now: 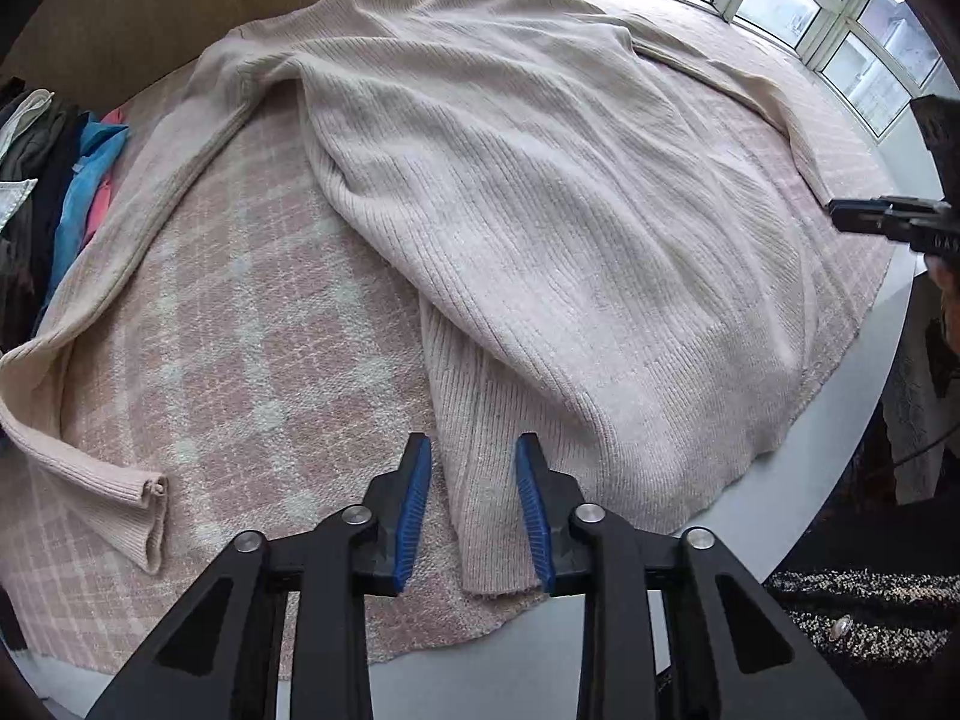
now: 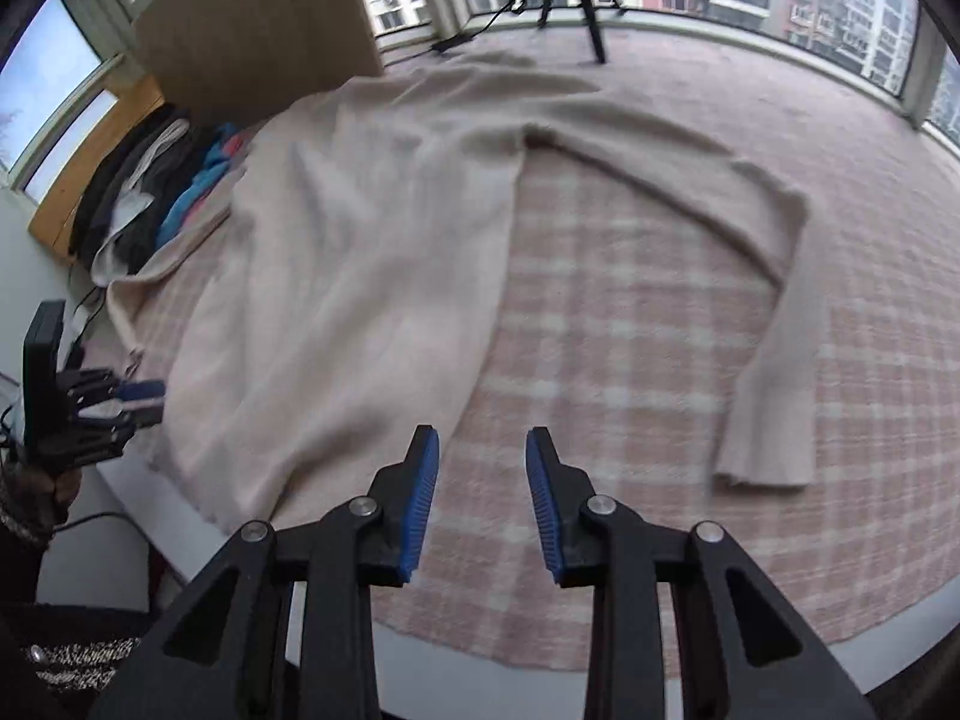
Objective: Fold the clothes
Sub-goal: 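Grasp the cardigan hem with the left gripper and pull it straight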
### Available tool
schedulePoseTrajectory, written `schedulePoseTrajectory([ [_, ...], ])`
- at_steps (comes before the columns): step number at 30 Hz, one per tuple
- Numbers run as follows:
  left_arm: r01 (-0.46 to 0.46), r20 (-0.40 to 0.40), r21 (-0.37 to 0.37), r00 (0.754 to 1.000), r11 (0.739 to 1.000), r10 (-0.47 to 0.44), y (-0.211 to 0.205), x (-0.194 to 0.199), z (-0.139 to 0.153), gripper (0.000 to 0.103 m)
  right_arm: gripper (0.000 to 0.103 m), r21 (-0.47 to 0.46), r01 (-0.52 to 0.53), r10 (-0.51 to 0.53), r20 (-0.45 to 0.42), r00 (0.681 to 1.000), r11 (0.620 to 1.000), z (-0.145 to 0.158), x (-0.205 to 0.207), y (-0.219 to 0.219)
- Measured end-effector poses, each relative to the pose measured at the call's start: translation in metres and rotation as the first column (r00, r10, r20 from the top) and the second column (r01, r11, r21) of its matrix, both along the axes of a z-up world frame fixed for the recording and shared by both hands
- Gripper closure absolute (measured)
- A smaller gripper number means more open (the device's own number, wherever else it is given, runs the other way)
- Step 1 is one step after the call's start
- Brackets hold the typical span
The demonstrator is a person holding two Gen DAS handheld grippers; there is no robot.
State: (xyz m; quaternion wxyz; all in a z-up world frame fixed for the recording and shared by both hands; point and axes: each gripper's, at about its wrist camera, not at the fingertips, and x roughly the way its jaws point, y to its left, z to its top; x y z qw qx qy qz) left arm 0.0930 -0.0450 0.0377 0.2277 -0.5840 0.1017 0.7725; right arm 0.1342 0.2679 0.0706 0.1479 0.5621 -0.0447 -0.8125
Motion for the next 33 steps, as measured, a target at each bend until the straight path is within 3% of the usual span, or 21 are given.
schedulePoseTrajectory([
  [4,0.006,0.018,0.005,1.0,1.0,-0.006,0.002,-0.001,0.001,0.096,0.073,0.006,-0.016,0.016,0.025,1.0,1.0,-0.027,0.008,-0.028],
  [8,-0.022,0.022,0.075,1.0,0.997,0.021,-0.006,-0.002,0.012,0.097,0.073,-0.046,0.001,0.0,0.015,1.0,0.999,-0.04,0.004,-0.04],
  [9,-0.038,0.015,0.09,0.999,0.995,0.037,-0.009,-0.002,0.017,0.098,0.078,-0.063,0.002,-0.002,0.004,1.0,0.998,-0.04,0.004,-0.042],
  [11,-0.078,-0.007,0.116,0.997,0.99,0.079,-0.02,-0.002,0.033,0.098,0.097,-0.08,0.009,-0.009,-0.01,1.0,0.997,-0.037,0.004,-0.045],
  [15,-0.19,-0.018,0.252,0.979,0.949,0.201,-0.061,0.011,0.08,0.099,0.098,-0.117,0.036,-0.049,-0.107,0.993,0.992,0.01,0.011,-0.028],
  [16,-0.221,-0.025,0.285,0.971,0.933,0.237,-0.074,0.018,0.093,0.103,0.098,-0.131,0.046,-0.065,-0.138,0.988,0.99,0.029,0.014,-0.02],
  [19,-0.317,-0.028,0.366,0.936,0.875,0.351,-0.115,0.04,0.11,0.103,0.1,-0.164,0.073,-0.111,-0.239,0.965,0.984,0.085,0.026,0.002],
  [21,-0.372,0.02,0.287,0.924,0.883,0.383,-0.125,0.041,0.087,0.103,0.099,-0.126,0.063,-0.091,-0.235,0.968,0.99,0.096,0.022,0.003],
  [23,-0.386,0.056,0.198,0.922,0.901,0.383,-0.128,0.041,0.062,0.103,0.099,-0.065,-0.002,-0.007,-0.143,0.99,0.998,0.076,0.016,-0.01],
  [25,-0.365,0.032,0.144,0.931,0.92,0.364,-0.119,0.038,0.051,0.103,0.098,0.029,-0.03,0.031,-0.066,0.997,0.999,0.053,0.013,-0.018],
  [27,-0.331,-0.021,0.119,0.942,0.936,0.335,-0.11,0.026,0.055,0.103,0.098,0.011,-0.042,0.042,-0.042,0.998,0.999,0.048,0.011,-0.014],
  [30,-0.26,-0.111,0.097,0.956,0.961,0.27,-0.101,-0.007,0.072,0.103,0.097,-0.024,-0.019,0.016,-0.119,0.993,1.0,0.069,-0.005,-0.005],
  [33,-0.192,-0.193,0.047,0.961,0.98,0.198,-0.093,-0.052,0.094,0.103,0.095,0.012,0.019,-0.016,-0.209,0.978,1.0,0.103,-0.041,0.003],
])
